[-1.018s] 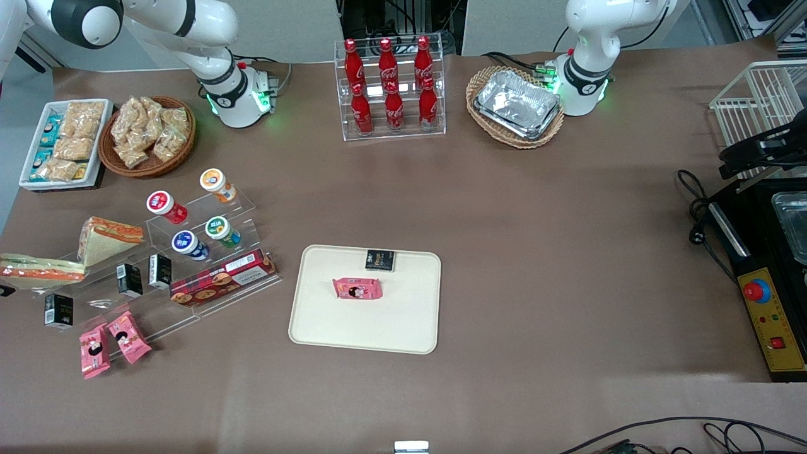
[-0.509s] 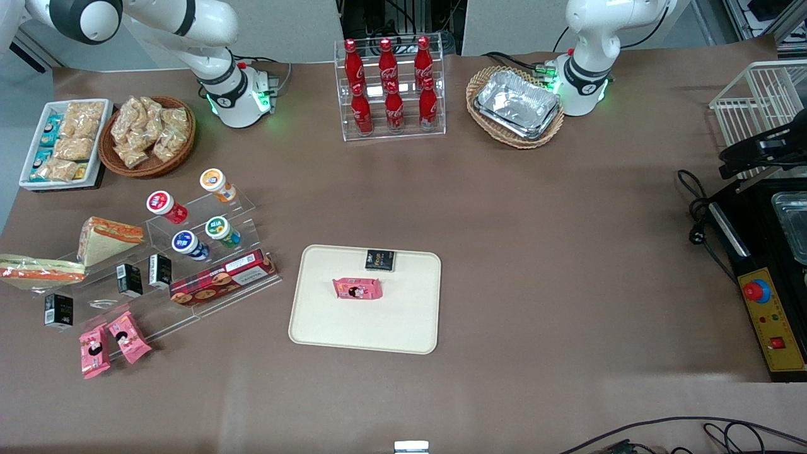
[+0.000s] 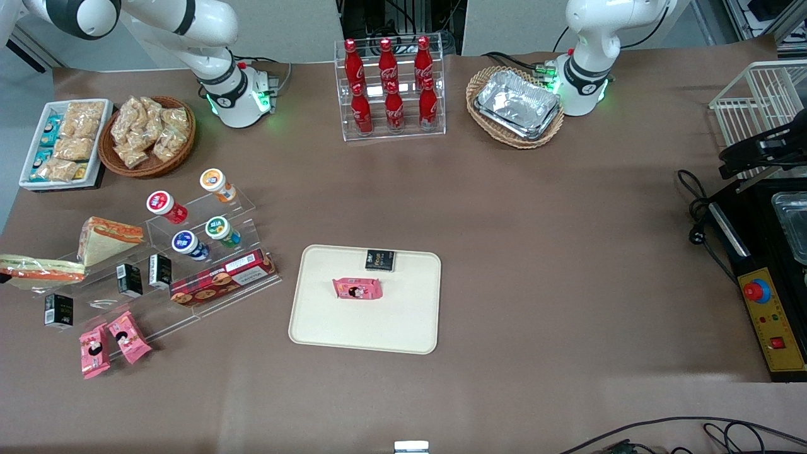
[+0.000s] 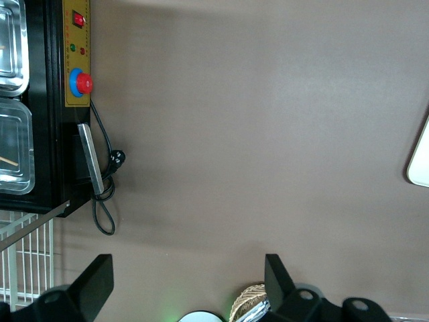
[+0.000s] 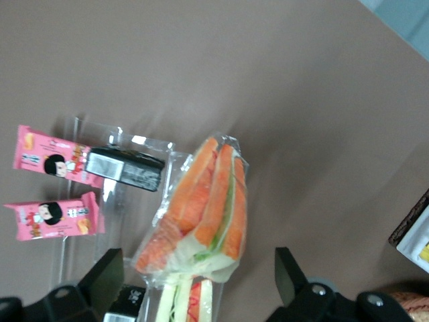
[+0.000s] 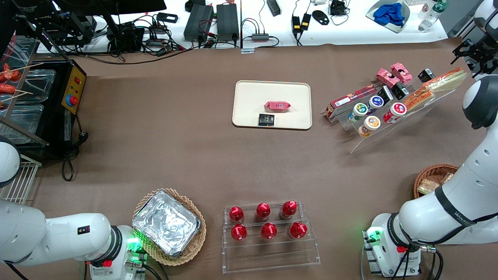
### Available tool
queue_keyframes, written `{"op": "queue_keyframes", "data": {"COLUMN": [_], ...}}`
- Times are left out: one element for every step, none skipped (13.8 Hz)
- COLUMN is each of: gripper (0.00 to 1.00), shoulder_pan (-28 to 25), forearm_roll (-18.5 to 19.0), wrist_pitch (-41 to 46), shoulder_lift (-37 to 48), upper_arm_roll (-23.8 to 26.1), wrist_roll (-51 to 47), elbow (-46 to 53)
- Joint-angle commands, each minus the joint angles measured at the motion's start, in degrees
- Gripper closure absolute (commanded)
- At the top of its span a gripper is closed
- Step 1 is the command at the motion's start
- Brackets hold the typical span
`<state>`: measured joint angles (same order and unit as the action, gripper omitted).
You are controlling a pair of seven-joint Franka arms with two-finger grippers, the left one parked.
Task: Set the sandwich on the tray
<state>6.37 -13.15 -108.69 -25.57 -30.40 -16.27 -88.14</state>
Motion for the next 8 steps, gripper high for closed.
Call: {"op": "queue_keyframes", "data": {"gripper": [0.00,0.00,0.00,0.00,0.00,0.00,0.00,0.00], "shoulder_pan": [1.0,1.1,1.2,1.4,1.5,1.5,1.5,1.5], "forearm_roll": [0.0,-0.8,-1.3,-1.4,-2.7,-3.4,-3.8,-3.9], "wrist_pitch": [-2.7,-4.4,-6.4,-7.6,-8.5,-9.2,-9.3,-9.3], "shoulder_lift": [0.0,-0.5,-0.8,-1.8,-2.6,-3.0,-3.2,-3.2], "upper_arm_roll": [0.1,0.1,0.1,0.1,0.1,0.1,0.1,0.2], "wrist_roll": [0.4,0.9,1.6,3.2,3.8,4.1,4.2,4.1], "elbow": [-2.2,-3.3,-4.1,-4.1,-4.1,-4.1,-4.1,-4.1]}}
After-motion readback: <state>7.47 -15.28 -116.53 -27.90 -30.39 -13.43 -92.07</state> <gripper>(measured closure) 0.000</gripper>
